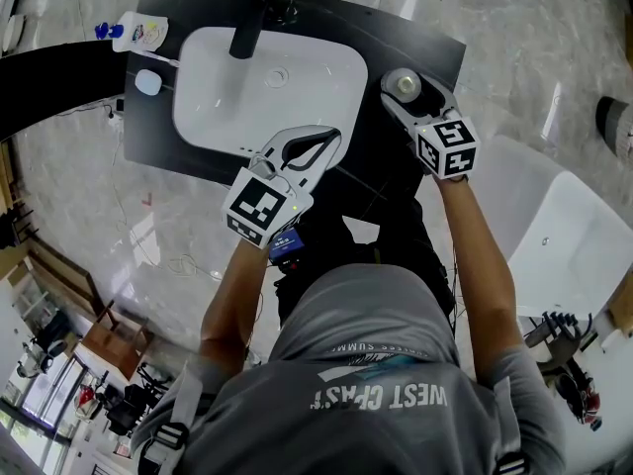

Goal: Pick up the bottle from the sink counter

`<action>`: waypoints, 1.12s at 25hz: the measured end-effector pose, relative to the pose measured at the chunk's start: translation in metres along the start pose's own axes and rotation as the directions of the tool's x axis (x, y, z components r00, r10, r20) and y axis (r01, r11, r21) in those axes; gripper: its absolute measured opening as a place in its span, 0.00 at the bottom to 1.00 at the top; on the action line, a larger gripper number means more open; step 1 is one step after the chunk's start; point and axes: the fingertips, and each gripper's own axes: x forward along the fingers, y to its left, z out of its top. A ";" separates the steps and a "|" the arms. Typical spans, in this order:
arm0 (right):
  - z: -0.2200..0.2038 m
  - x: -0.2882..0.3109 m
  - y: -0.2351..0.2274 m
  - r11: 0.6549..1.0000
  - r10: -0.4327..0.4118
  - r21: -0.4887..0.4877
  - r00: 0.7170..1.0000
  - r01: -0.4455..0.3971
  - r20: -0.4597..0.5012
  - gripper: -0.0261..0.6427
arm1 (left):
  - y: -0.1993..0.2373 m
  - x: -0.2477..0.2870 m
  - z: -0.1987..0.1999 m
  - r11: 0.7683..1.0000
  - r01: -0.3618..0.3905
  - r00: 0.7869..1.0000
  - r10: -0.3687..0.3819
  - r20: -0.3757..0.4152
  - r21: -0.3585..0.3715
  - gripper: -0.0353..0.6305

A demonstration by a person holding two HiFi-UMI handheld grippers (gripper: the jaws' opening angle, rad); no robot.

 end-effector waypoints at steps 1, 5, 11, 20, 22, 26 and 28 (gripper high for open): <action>0.000 0.000 0.000 1.000 -0.001 -0.003 1.000 0.001 0.008 0.52 | 0.000 0.001 -0.001 1.000 0.000 1.000 0.000 -0.002 -0.001 0.06; 0.001 -0.001 0.000 1.000 0.001 -0.018 1.000 -0.001 0.031 0.52 | 0.000 0.004 -0.006 1.000 0.003 1.000 -0.003 -0.017 -0.005 0.06; 0.001 -0.001 0.000 1.000 -0.010 -0.021 0.999 0.011 0.047 0.52 | 0.000 0.008 -0.010 1.000 0.003 1.000 -0.003 -0.030 -0.005 0.06; 0.002 -0.003 -0.004 1.000 -0.019 0.006 0.999 0.019 0.044 0.52 | 0.002 0.008 -0.011 1.000 -0.003 1.000 0.002 -0.021 -0.018 0.06; 0.002 -0.002 -0.004 1.000 -0.020 0.013 0.999 0.019 0.045 0.52 | 0.003 0.009 -0.013 1.000 -0.005 1.000 0.004 -0.023 -0.020 0.06; 0.003 -0.002 -0.005 0.999 -0.021 0.046 0.998 0.019 0.053 0.52 | 0.003 0.010 -0.016 1.000 0.002 1.000 -0.003 -0.026 -0.028 0.06; 0.003 -0.004 -0.005 0.998 -0.024 0.062 0.998 0.020 0.058 0.52 | 0.004 0.011 -0.019 1.000 0.001 1.000 -0.002 -0.031 -0.031 0.06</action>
